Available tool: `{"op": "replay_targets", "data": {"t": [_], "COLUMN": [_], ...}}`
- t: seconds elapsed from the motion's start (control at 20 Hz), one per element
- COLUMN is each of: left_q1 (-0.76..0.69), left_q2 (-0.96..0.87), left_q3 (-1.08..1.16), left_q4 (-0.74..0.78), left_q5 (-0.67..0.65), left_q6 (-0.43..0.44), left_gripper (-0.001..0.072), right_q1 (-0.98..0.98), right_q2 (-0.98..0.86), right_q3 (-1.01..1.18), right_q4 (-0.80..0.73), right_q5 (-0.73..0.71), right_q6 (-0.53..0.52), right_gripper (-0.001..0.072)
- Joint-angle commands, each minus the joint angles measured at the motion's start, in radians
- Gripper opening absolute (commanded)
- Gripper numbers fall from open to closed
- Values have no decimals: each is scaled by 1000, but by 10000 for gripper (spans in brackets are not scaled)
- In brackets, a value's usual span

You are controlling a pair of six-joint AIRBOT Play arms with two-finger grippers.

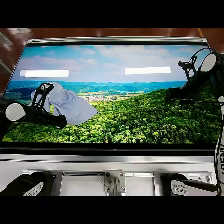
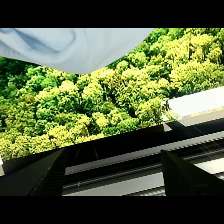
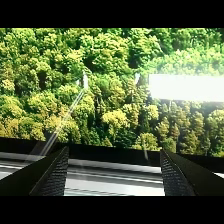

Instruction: Fold the shirts.

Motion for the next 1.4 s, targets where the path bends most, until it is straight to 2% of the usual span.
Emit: {"op": "replay_targets", "data": {"t": [0.0,0.8,0.9,1.05,1.35], "left_q1": [0,0,0,-2,-2], "left_q2": [1,1,1,-11,-67], "left_q3": [0,0,-1,-2,-3], "left_q4": [0,0,-3,-11,-15], "left_q5": [0,0,6,92,98], "left_q6": [0,0,0,0,0], "left_gripper": [690,690,690,690,690], "right_q1": [0,0,0,0,0], "right_q2": [0,0,-1,-1,-1], "right_q3": [0,0,0,0,0], "right_q4": [0,0,1,11,6], "right_q5": [1,1,-53,-108,-156], "right_q6": [0,0,1,1,0], "right_gripper": [678,678,678,677,677]}}
